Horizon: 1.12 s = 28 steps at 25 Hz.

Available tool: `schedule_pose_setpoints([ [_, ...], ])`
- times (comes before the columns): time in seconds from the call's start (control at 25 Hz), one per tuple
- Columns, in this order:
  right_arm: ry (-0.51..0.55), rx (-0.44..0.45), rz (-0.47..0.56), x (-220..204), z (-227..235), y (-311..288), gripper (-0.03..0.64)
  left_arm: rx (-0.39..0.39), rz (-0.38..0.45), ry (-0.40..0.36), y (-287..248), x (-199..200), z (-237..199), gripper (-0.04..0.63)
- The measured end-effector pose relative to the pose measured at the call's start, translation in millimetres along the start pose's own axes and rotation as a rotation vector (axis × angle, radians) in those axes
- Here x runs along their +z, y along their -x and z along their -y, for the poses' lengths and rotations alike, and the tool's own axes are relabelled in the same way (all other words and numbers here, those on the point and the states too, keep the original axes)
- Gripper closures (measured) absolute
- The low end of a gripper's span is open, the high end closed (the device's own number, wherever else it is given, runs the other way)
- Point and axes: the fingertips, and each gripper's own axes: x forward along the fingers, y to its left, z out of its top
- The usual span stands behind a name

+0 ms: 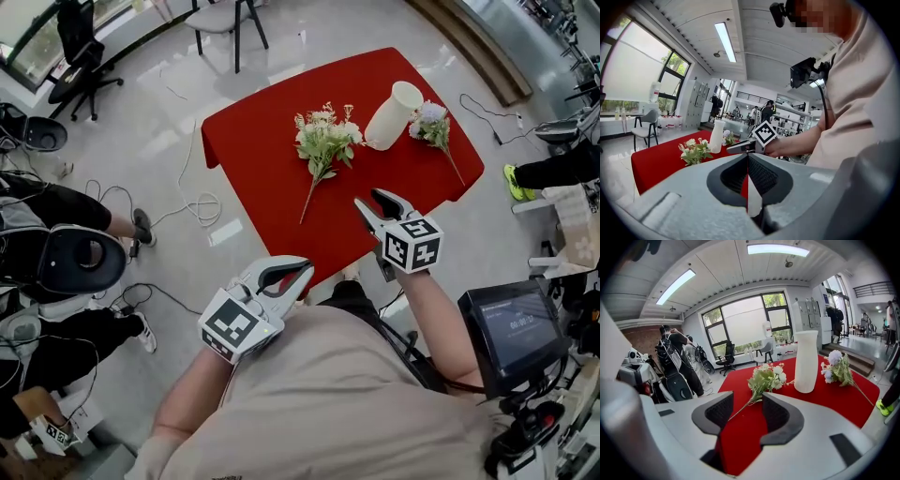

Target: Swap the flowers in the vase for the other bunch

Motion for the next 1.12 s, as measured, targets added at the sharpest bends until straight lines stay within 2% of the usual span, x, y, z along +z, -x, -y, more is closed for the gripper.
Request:
schedule_pose_setpoints([
  [0.4,-0.184,0.055,-0.103,-2.2,17.3,-94.9,0.299,0.108,0.002,0.039,25.9,-7.3,-15.8,0.588],
  [0.52,-0.252,0.04,-0.124,3.6,26.0,-122.6,0.266,0.152,-0.002,0.06,36.2,-11.6,-24.0,0.588],
  [0.72,-0.428,0.006,-0.161,0.2,54.1,-162.7,0.207,0.213,-0.002,0.115,42.8,-19.2,-32.8,0.588],
  [0.88,-0.506,-0.018,-0.21,-3.5,78.0,-193.2,0.202,0.254,-0.003,0.137,43.7,-21.2,-40.0,0.588],
  [1.0,-0.517,-0.018,-0.252,-7.2,78.0,-209.2,0.204,0.273,-0.003,0.149,51.5,-24.9,-45.0,0.588],
  [1.04,-0.508,-0.017,-0.261,-7.4,75.7,-213.5,0.214,0.279,-0.003,0.153,54.4,-26.6,-46.3,0.588],
  [1.12,-0.492,-0.013,-0.267,-7.2,70.6,-220.5,0.282,0.292,-0.006,0.161,58.9,-30.5,-49.2,0.588],
])
